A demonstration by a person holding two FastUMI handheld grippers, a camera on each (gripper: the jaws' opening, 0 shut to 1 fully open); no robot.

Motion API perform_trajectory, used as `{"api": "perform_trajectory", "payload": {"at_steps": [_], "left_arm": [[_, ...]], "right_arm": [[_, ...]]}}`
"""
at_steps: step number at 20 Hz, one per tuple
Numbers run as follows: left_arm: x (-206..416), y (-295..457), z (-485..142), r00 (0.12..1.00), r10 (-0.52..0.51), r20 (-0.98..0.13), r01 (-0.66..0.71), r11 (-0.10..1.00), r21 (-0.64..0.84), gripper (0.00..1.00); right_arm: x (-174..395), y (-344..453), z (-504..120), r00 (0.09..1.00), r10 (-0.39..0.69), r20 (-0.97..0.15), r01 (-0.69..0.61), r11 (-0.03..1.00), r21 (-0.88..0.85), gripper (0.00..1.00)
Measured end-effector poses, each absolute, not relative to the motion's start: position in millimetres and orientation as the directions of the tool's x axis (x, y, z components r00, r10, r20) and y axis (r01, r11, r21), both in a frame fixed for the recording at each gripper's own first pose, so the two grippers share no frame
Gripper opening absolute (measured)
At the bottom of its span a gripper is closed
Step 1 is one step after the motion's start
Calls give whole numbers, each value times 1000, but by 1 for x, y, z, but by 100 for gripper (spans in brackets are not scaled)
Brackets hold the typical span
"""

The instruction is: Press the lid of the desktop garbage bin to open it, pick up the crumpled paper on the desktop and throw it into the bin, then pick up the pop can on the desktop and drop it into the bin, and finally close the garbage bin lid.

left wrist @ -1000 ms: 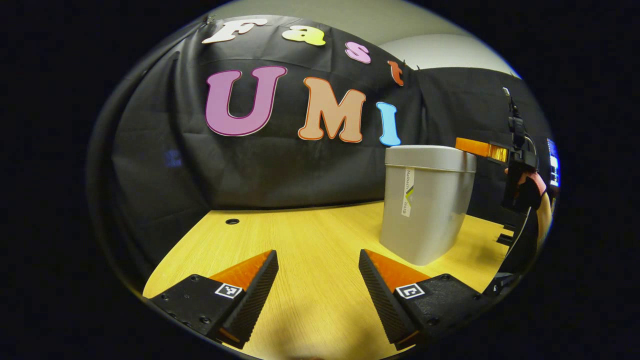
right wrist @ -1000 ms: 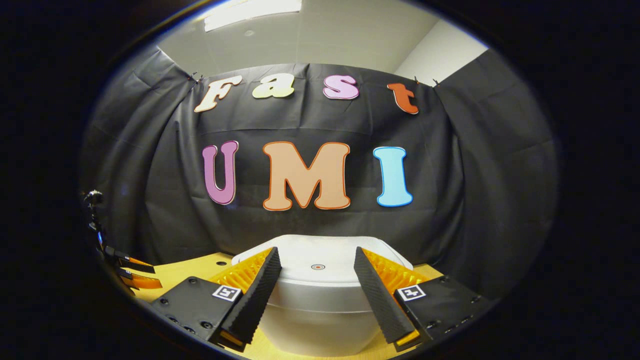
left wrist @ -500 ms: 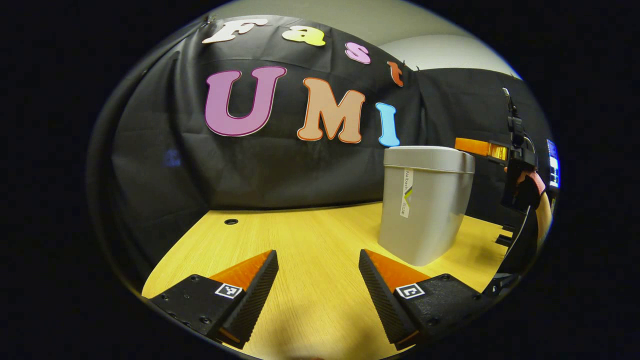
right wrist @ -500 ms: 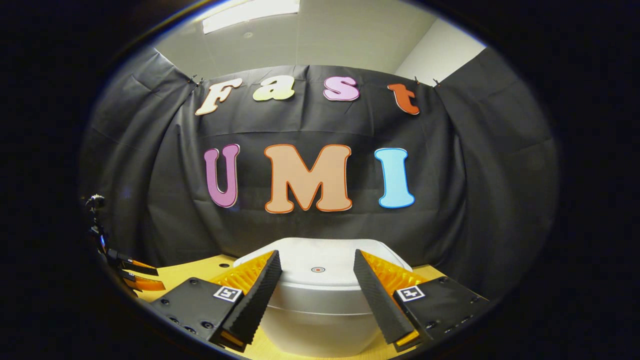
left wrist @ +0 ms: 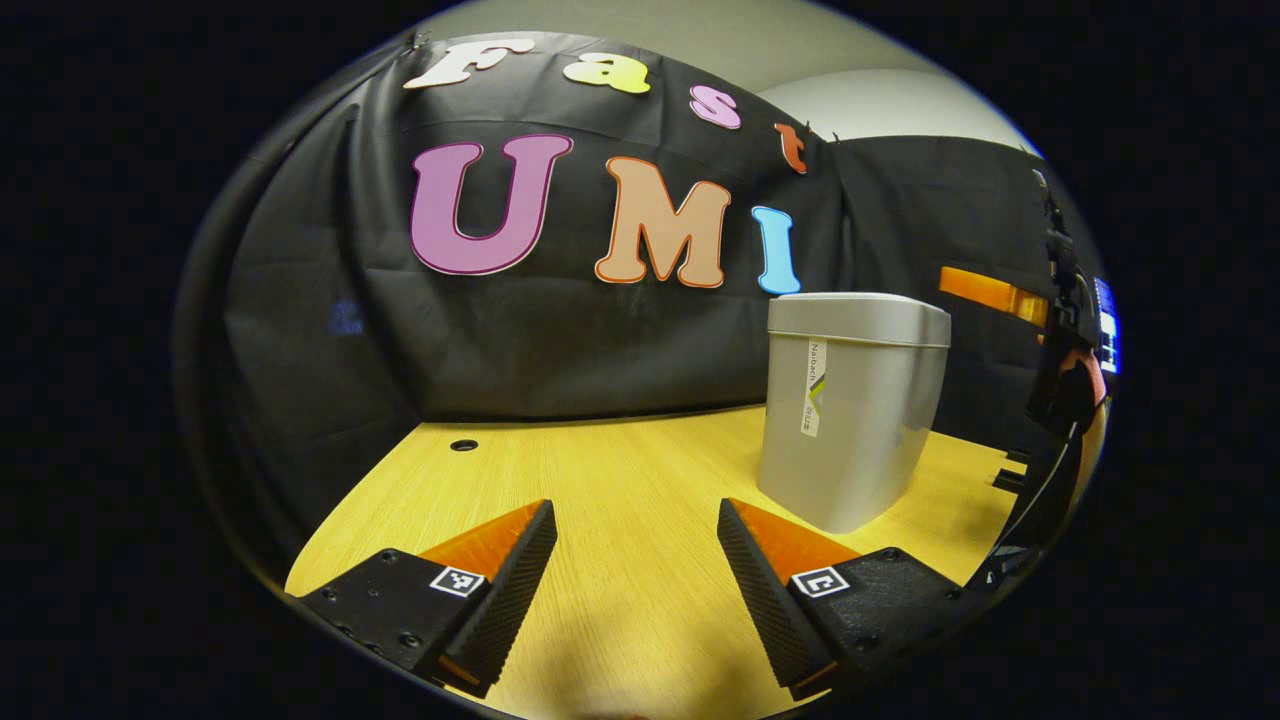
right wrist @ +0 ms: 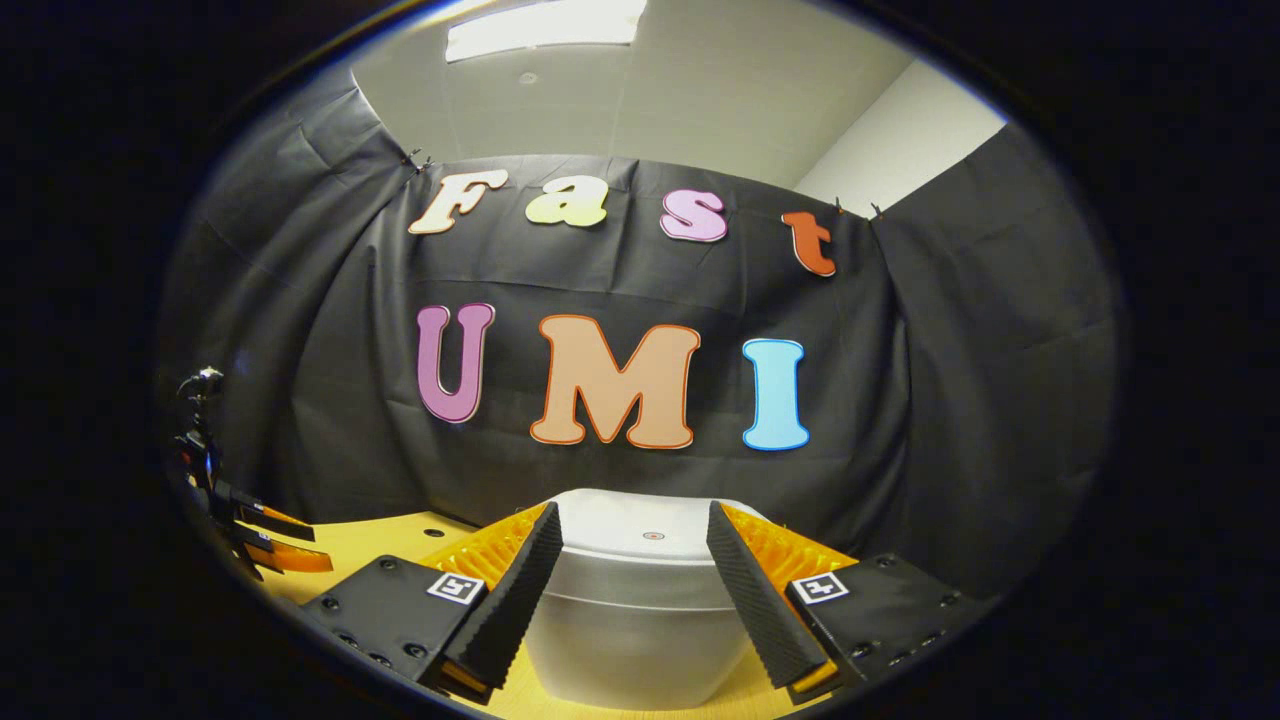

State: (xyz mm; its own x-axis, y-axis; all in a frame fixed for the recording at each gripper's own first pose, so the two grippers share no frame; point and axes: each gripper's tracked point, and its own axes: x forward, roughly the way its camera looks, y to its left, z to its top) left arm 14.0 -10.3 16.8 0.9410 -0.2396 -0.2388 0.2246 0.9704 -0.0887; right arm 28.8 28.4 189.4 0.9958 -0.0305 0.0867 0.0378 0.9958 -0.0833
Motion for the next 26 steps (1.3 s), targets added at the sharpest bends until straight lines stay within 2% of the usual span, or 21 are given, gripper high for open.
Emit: {"api": "perform_trajectory", "payload": {"at_steps": [5, 9, 16, 26], "left_arm": [[12, -10, 20, 943, -238, -232, 225, 971, -80, 95], [11, -13, 24, 945, -244, -220, 234, 970, -71, 95], [12, -17, 19, 939, -253, -234, 242, 968, -73, 95], [12, -19, 17, 936, -255, -241, 244, 967, -76, 95]], "right_arm": [[1, 50, 159, 999, 0, 54, 1, 1000, -10, 98], [-8, 58, 130, 999, 12, 32, -13, 999, 40, 96], [-10, 58, 89, 1000, -11, -5, 11, 997, 73, 96], [-12, 58, 81, 1000, -17, -20, 18, 998, 59, 96]]}}
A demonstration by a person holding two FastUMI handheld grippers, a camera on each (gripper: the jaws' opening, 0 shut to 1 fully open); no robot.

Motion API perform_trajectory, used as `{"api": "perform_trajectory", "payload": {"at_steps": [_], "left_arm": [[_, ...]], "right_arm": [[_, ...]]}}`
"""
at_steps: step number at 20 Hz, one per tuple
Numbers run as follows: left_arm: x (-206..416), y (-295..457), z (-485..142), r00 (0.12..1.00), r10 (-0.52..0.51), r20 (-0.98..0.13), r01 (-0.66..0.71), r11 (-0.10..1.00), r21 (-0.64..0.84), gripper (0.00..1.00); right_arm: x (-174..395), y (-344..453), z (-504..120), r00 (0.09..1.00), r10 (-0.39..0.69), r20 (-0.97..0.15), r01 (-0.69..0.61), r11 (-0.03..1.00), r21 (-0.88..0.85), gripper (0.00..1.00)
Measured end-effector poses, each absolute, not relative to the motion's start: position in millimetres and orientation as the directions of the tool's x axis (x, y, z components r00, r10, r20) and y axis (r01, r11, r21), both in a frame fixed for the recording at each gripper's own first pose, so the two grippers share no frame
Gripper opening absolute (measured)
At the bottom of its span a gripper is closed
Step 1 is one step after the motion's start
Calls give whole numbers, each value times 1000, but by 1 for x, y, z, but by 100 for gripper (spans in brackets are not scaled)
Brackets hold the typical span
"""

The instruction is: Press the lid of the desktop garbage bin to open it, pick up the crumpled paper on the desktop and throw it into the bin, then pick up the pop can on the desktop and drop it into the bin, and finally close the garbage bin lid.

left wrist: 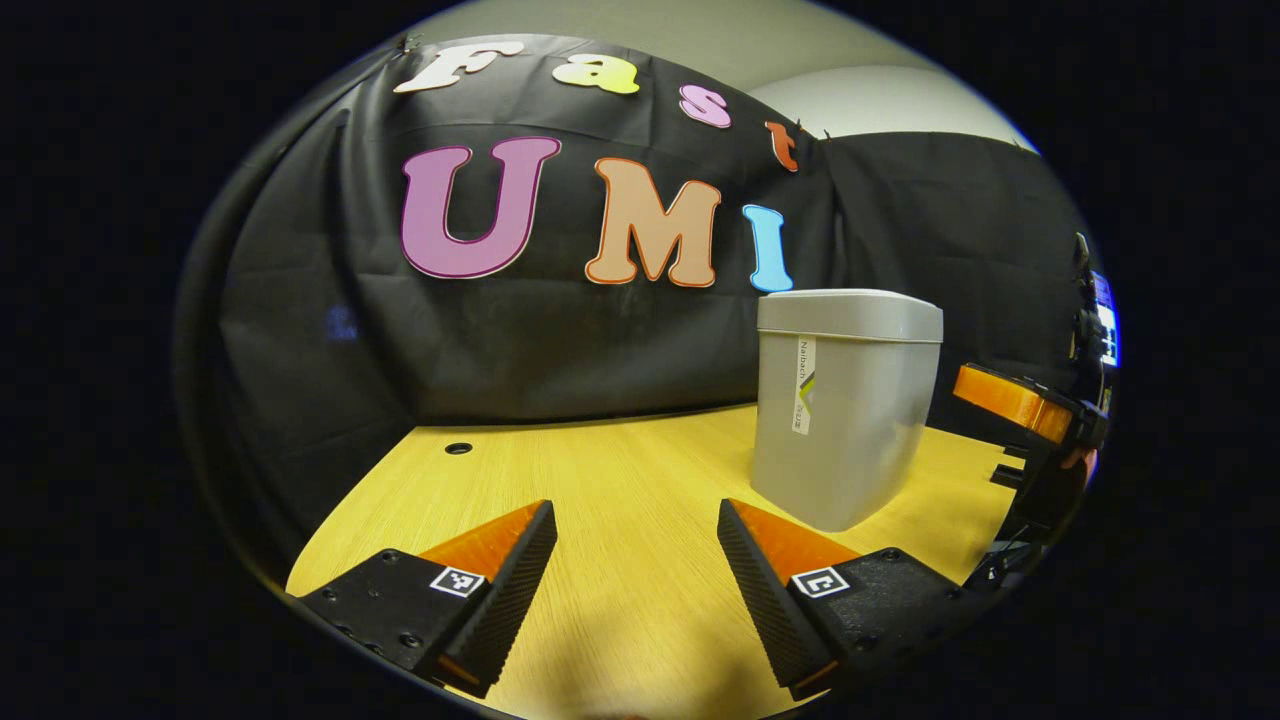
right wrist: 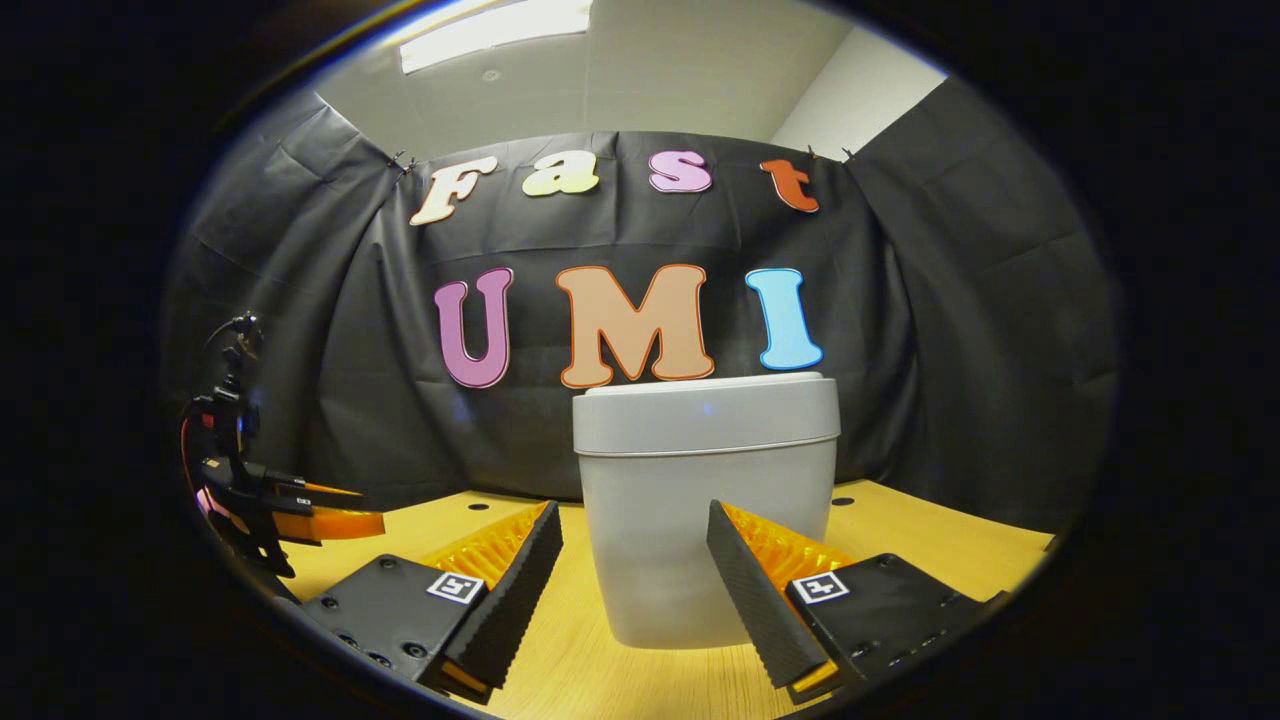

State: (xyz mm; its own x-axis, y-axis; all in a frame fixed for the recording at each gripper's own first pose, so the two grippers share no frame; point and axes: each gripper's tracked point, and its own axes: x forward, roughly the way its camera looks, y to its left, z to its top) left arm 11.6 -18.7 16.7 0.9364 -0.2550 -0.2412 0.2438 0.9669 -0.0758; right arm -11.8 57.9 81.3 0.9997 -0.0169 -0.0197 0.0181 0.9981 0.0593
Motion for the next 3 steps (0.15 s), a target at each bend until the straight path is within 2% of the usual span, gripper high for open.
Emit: {"api": "perform_trajectory", "payload": {"at_steps": [3], "left_arm": [[11, -19, 16, 936, -256, -242, 245, 967, -74, 94]], "right_arm": [[-12, 58, 80, 1000, -17, -19, 18, 998, 57, 96]]}}
